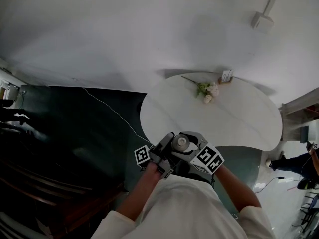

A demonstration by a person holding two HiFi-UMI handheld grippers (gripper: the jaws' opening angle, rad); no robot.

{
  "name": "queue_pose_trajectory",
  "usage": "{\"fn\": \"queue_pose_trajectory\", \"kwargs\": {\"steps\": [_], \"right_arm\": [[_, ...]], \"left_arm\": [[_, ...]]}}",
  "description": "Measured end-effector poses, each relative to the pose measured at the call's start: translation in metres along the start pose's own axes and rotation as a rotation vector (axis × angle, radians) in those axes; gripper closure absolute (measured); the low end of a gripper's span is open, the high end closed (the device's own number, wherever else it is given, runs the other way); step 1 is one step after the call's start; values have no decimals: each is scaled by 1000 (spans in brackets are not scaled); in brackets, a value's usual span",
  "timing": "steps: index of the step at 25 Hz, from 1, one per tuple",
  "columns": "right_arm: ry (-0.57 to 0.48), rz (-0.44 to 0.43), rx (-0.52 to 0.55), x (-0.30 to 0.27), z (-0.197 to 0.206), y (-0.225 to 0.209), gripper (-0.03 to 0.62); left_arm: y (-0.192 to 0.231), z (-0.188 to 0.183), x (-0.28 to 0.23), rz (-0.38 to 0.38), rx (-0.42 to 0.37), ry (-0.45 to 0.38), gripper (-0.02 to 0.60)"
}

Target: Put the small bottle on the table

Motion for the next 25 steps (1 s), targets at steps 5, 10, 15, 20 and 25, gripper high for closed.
{"fn": "queue_pose_trajectory", "kwargs": {"steps": [5,10,15,20,25], "right_arm": [[17,-2,-52,-39,-7,-30,249],[25,-5,-81,-79,-16,-56,249],[37,20,-126,-110,-19,-85,249],[48,45,-181,-139,-17,-117,249],[55,52,-228,-167,-12,-136,249]], "left_arm": [[8,-49,-1,-35,24,-2,267],[11,-96,3,-69,37,-6,267],[12,-133,6,-107,30,21,265],[21,-166,10,-120,69,10,265],[34,-194,20,-155,96,-4,265]]}}
Point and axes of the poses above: the fingertips, and each gripper's own axes: x backward along the fingers, y to its left, z out of its underside, the point moved 3 cm from there along x, backward along the fingers, and after that the axes turned 8 degrees about y, right-handed, at the moved point
